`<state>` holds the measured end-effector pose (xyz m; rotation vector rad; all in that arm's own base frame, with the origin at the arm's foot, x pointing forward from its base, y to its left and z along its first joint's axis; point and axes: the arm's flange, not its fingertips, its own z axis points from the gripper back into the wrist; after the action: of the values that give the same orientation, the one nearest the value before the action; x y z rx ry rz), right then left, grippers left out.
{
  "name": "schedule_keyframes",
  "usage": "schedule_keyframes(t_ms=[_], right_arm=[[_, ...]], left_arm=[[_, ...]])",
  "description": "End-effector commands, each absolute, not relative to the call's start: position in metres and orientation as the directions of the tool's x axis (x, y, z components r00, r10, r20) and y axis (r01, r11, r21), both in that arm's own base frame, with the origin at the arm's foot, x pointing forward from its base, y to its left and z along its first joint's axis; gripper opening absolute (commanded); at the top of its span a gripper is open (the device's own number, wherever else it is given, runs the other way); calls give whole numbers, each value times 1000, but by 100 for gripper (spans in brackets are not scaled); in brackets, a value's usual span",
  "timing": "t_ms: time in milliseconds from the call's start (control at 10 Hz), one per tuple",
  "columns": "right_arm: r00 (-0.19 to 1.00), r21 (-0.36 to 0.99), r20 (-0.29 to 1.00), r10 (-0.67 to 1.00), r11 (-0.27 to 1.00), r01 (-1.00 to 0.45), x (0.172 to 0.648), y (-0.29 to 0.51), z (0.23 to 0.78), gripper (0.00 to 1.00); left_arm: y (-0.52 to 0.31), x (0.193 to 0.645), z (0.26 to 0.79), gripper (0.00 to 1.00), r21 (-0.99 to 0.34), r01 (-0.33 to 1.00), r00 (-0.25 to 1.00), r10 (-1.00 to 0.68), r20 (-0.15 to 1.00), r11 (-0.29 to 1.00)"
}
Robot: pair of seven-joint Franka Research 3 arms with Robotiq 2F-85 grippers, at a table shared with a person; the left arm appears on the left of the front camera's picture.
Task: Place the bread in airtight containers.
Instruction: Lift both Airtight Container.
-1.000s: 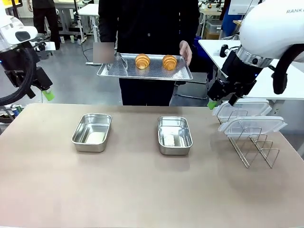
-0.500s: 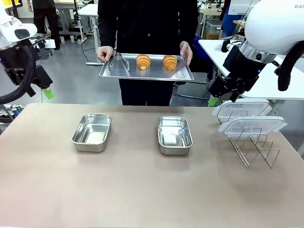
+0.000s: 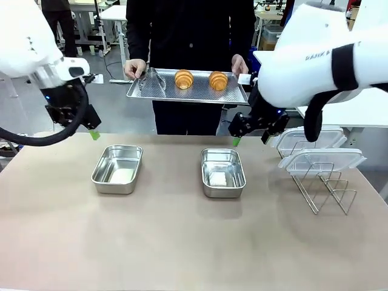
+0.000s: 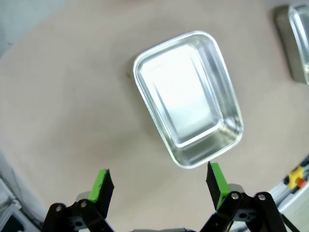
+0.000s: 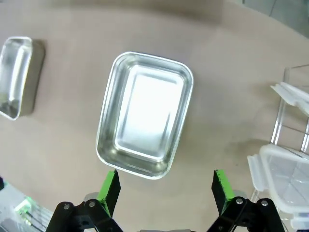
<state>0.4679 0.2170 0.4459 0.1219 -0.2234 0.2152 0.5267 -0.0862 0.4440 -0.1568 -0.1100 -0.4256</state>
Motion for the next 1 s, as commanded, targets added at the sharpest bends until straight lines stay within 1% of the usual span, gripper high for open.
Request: schedule_keyframes(t_ms=[0,200,400,700,900], right_arm=[[947,50,264,185,977,-205,477,230,432,100],[944,22,286,164,984,-177,480,235,410,100],[946,12,293,141,988,-151,486,235,385,100],[957,4,259,131,991,-137,489,232,350,100],[962,4,246,119,992,-124,486,228,338,100]], left_arm=[[-92,527,428,100,-95,381,919,-366,145,920],[-100,530,405,100,-77,347,930,-332,156,935],[-106,529,384,100,-57,270,954,-259,149,961],[-108,528,354,100,-37,195,973,-189,131,980],[-108,526,345,100,-18,141,982,-138,129,990]])
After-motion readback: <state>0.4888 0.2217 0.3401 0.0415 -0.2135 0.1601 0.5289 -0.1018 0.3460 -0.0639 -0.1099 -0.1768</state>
